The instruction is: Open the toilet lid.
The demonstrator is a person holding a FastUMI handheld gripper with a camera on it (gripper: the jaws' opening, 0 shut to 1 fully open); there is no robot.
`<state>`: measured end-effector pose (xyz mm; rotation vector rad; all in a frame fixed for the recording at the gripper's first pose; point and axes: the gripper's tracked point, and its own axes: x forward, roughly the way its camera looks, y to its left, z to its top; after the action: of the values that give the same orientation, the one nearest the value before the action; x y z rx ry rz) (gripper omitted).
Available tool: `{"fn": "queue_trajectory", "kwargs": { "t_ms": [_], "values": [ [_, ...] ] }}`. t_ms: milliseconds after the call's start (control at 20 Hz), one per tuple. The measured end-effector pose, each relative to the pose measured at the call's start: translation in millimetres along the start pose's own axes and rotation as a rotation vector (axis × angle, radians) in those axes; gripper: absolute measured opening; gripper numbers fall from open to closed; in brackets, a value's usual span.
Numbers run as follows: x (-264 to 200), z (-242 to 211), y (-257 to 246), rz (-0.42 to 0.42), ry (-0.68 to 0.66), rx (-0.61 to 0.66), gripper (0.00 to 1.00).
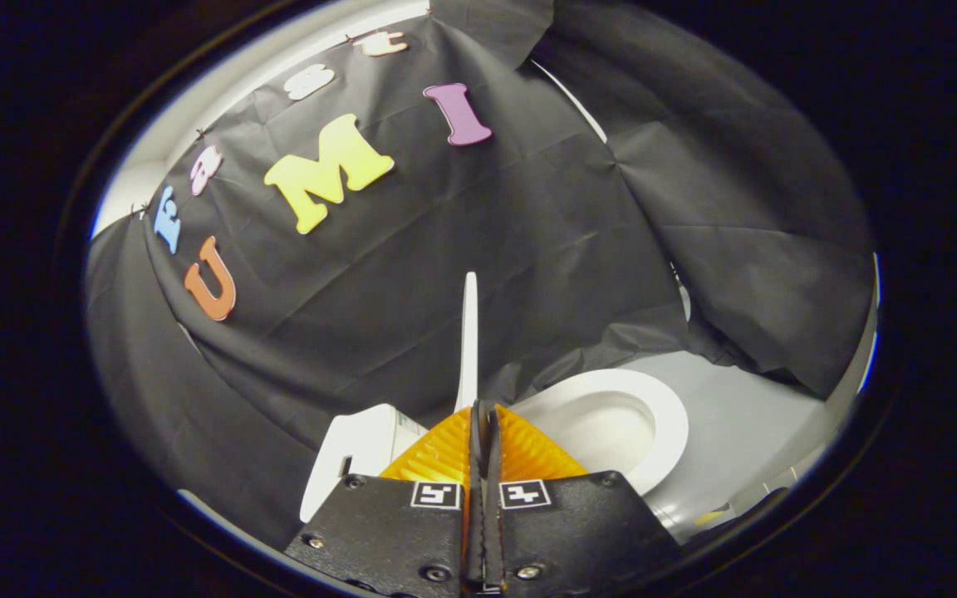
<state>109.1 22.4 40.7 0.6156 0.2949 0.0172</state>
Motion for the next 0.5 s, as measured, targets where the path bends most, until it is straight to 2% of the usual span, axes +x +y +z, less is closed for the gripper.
{"fn": "queue_trajectory", "kwargs": {
  "t_ms": [500],
  "values": [
    [-0.5,-6.3,43.6,-0.037,-0.069,-0.125,0.04]
  ]
}}
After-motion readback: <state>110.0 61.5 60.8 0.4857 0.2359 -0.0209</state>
